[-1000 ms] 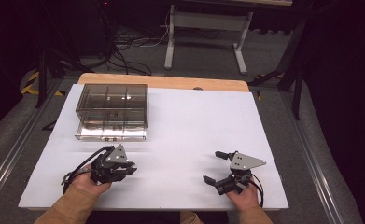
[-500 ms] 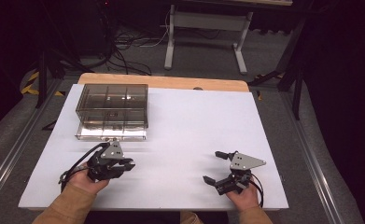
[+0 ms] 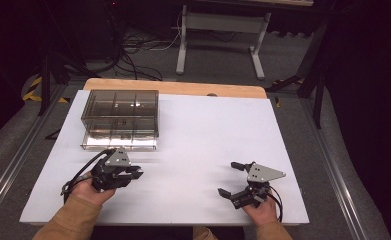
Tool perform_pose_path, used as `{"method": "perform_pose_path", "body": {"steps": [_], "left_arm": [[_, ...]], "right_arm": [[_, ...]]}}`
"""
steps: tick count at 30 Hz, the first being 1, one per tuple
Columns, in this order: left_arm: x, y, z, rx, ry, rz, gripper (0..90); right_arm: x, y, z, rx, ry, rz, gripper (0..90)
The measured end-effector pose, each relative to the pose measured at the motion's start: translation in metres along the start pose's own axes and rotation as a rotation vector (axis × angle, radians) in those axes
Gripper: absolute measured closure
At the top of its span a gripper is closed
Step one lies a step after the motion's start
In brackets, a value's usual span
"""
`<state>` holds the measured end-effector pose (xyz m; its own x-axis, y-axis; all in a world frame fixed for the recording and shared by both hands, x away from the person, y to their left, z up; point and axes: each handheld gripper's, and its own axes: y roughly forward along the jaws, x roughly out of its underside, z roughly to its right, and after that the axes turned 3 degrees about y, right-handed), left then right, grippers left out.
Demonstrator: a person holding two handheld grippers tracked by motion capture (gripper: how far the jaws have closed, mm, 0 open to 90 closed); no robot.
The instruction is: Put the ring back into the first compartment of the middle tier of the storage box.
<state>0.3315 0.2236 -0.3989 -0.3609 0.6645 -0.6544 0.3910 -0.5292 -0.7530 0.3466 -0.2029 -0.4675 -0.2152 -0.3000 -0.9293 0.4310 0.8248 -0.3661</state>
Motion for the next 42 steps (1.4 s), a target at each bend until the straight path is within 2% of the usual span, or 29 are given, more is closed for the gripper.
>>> {"method": "perform_pose_path", "body": {"steps": [19,30,42], "left_arm": [[0.000,-0.010,-0.013,-0.019,-0.027,0.017,77.3],[-0.004,-0.015,-0.024,-0.048,-0.025,-0.019,77.3],[-0.004,-0.022,-0.040,-0.063,-0.053,-0.020,77.3]], "right_arm": [[0.000,0.000,0.000,-0.001,0.001,-0.002,0.0],[0.000,0.000,0.000,-0.002,0.001,-0.003,0.0],[0.000,0.001,0.000,-0.002,0.001,-0.004,0.0]]}}
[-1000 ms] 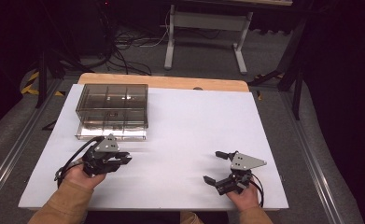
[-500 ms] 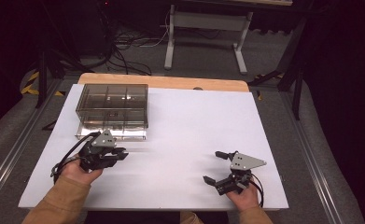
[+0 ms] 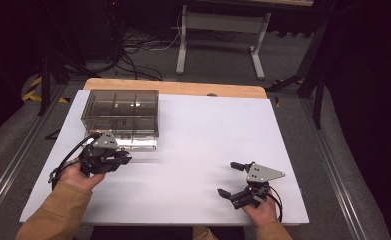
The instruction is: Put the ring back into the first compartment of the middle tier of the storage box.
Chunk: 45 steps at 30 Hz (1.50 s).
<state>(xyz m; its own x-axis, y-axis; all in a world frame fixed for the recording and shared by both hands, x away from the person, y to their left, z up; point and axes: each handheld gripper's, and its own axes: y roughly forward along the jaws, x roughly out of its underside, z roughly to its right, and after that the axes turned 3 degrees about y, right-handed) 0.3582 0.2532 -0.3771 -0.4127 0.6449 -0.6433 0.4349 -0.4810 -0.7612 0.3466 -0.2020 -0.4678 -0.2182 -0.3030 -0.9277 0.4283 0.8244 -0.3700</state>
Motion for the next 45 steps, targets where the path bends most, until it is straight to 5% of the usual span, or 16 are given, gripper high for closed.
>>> {"method": "perform_pose_path", "body": {"steps": [21,45], "left_arm": [[-0.005,-0.010,-0.029,-0.029,-0.041,-0.027,77.3],[0.002,-0.016,-0.061,-0.082,-0.136,-0.029,77.2]], "right_arm": [[0.000,0.000,0.001,0.004,0.005,0.001,0.0],[0.000,0.000,0.000,0.004,0.003,-0.001,0.0]]}}
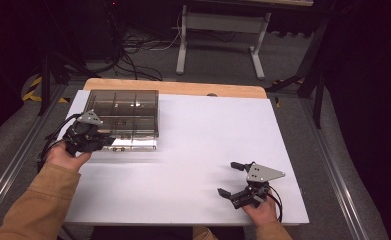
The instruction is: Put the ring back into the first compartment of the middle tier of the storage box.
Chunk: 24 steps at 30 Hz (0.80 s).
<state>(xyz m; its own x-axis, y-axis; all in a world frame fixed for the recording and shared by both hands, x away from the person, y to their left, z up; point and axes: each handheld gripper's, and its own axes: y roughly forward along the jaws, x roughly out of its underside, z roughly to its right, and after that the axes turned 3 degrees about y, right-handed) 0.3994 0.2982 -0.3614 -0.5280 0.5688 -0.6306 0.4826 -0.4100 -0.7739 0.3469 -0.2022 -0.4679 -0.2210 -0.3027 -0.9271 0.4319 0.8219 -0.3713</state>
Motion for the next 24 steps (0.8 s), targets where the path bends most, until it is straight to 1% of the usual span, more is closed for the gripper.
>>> {"method": "perform_pose_path", "body": {"steps": [1,3,5,7,11,12,13,15,18,23,24], "left_arm": [[0.000,0.001,-0.002,-0.015,-0.007,0.000,77.2],[0.001,0.001,-0.004,-0.014,-0.015,-0.002,77.1],[0.002,0.002,-0.008,-0.025,-0.027,-0.008,77.1],[0.002,0.003,-0.009,-0.027,-0.030,-0.009,77.1],[0.002,0.005,-0.014,-0.038,-0.051,-0.013,77.0],[0.002,0.005,-0.015,-0.040,-0.051,-0.016,77.1],[0.003,0.006,-0.017,-0.049,-0.061,-0.019,77.0],[0.003,0.007,-0.018,-0.051,-0.062,-0.021,77.0],[0.003,0.008,-0.020,-0.063,-0.073,-0.026,77.0],[0.004,0.010,-0.025,-0.082,-0.107,-0.035,77.0],[0.005,0.010,-0.026,-0.088,-0.107,-0.038,77.0]], "right_arm": [[0.000,0.000,0.000,0.000,0.000,0.000,0.0],[0.000,0.000,0.000,0.000,0.000,-0.001,0.0],[0.000,0.000,0.000,0.000,-0.001,-0.001,0.0],[0.000,0.000,0.000,0.000,-0.001,0.000,0.0],[0.000,0.000,0.000,0.000,-0.002,-0.002,0.0],[0.000,0.000,0.000,0.000,-0.002,-0.002,0.0],[0.000,0.000,0.000,-0.001,-0.002,-0.001,0.0],[0.000,0.000,0.000,-0.001,-0.002,-0.001,0.0],[0.000,0.000,0.000,-0.001,-0.003,-0.002,0.0],[0.000,0.000,0.000,-0.001,-0.003,-0.002,0.0],[0.000,0.000,0.000,-0.001,-0.003,-0.002,0.0]]}}
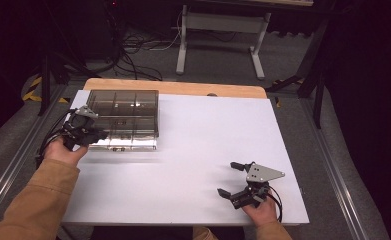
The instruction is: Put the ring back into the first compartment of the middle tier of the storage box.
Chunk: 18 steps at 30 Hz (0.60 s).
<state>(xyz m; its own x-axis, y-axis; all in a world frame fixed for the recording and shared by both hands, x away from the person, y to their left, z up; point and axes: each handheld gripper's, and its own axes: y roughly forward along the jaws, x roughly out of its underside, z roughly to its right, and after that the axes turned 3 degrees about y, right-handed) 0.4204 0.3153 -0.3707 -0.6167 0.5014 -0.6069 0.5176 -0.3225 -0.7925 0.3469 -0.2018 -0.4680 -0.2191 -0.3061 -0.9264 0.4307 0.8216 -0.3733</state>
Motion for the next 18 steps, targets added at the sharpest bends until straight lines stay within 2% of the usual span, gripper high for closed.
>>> {"method": "perform_pose_path", "body": {"steps": [14,18], "left_arm": [[0.002,0.007,-0.013,-0.035,-0.062,-0.028,77.0],[0.003,0.010,-0.016,-0.050,-0.064,-0.038,77.0]], "right_arm": [[0.000,0.000,0.000,-0.001,-0.001,-0.001,0.0],[0.000,0.000,0.000,0.000,-0.001,-0.004,0.0]]}}
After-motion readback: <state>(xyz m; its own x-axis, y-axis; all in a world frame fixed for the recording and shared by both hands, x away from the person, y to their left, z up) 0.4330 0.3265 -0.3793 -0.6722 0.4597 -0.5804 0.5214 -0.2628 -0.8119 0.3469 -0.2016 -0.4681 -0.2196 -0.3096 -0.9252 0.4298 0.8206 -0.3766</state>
